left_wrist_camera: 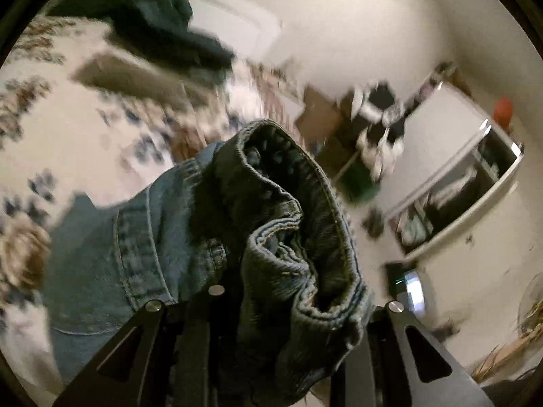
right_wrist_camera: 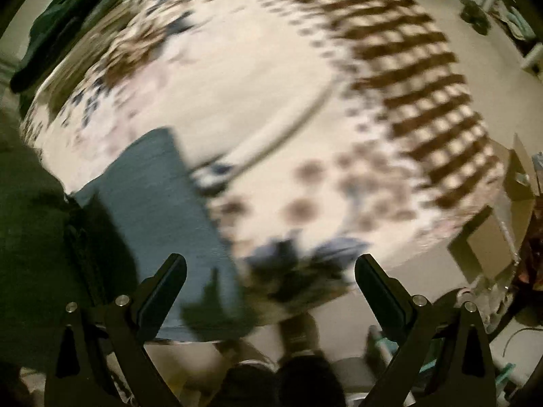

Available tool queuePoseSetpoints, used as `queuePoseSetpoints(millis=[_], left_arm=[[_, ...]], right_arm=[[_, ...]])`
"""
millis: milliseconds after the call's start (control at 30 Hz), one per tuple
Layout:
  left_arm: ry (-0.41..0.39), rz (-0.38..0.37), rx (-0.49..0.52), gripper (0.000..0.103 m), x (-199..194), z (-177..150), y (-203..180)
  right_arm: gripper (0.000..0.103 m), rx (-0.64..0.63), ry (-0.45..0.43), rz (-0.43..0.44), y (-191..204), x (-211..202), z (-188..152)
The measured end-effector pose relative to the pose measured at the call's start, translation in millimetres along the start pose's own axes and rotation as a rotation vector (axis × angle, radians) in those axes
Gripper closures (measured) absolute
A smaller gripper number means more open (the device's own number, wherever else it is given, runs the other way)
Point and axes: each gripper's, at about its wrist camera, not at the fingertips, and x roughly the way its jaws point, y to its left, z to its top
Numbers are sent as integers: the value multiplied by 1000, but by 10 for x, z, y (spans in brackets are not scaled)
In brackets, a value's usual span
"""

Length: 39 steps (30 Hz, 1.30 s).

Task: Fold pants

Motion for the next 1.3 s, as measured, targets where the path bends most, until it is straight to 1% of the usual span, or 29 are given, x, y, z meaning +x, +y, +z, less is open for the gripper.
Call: queuePoseSetpoints(millis=[33, 100, 167, 200, 233, 267, 300, 333, 367, 400, 433, 467, 500, 533, 600, 633, 667, 733, 800, 833, 867, 900, 933, 967, 1000, 1067, 1167, 1233, 1300], left_arm=[[54, 20, 5, 84, 173, -42, -31], [151, 100, -2, 83, 453, -67, -77], [229, 156, -12, 80, 553, -66, -103], [244, 168, -13, 75, 548, -35, -122], [252, 162, -20, 67, 518, -80, -141], [262, 136, -38, 32, 473, -49, -144], [259, 103, -69, 1, 385, -1, -122], [240, 95, -79, 0, 276, 17, -140], [229, 111, -78, 0, 178, 43, -126], [226, 141, -76, 0, 107, 59, -139], [213, 192, -86, 0, -31, 136, -48], [194, 215, -103, 0, -158, 189, 40], [181, 236, -114, 0, -173, 247, 143], [161, 294, -132, 0, -309, 302, 304], [155, 373, -150, 0, -427, 350, 605], [160, 404, -155, 0, -430, 343, 742], [171, 450, -172, 0, -455, 338, 939], [169, 498, -211, 0, -531, 292, 1248], [172, 530, -232, 0, -520, 263, 1464], [172, 542, -237, 0, -507, 242, 1538], [176, 548, -245, 0, -467, 240, 1607], [181, 550, -257, 0, -439, 250, 1672], [185, 537, -270, 0, -394, 275, 1713], [182, 517, -279, 0, -350, 290, 1740], [181, 508, -280, 0, -304, 311, 1747], [189, 468, -285, 0, -197, 363, 1734], [226, 410, -299, 0, 29, 436, 1730], [266, 374, -306, 0, 253, 464, 1744], [302, 348, -332, 0, 481, 467, 1800]], right_arm=[[2, 6, 0, -6, -77, -11, 8], [2, 29, 8, -10, -344, -26, 27], [2, 49, 15, 15, -493, -33, 39], [2, 54, 17, 29, -557, -34, 53], [2, 62, 19, 65, -612, -44, 76], [2, 67, 15, 95, -608, -53, 73], [2, 68, 12, 122, -610, -63, 94], [2, 65, 6, 181, -552, -76, 137], [2, 59, 2, 218, -521, -83, 174], [2, 47, -5, 267, -463, -88, 228], [2, 40, -11, 297, -411, -91, 256], [2, 26, -18, 358, -328, -86, 310], [2, 19, -23, 401, -261, -75, 348], [2, 10, -26, 445, -163, -38, 416], [2, -26, -18, 500, -1, 74, 526], [2, -43, -9, 498, 91, 147, 553], [2, -64, -3, 469, 177, 262, 619], [2, -91, 22, 464, 297, 447, 671], [2, -90, 115, 512, 348, 733, 695], [4, -77, 194, 527, 367, 890, 679], [19, -62, 219, 565, 363, 958, 642], [50, -68, 172, 576, 352, 904, 621], [58, -90, 125, 557, 351, 814, 593], [75, -99, 112, 534, 351, 721, 559], [82, -80, 98, 530, 318, 620, 528], [85, -42, 79, 549, 235, 413, 477], [86, -16, 42, 514, 82, 164, 405], [86, 19, 39, 507, -64, 101, 373], [86, 34, 41, 472, -221, 129, 376]])
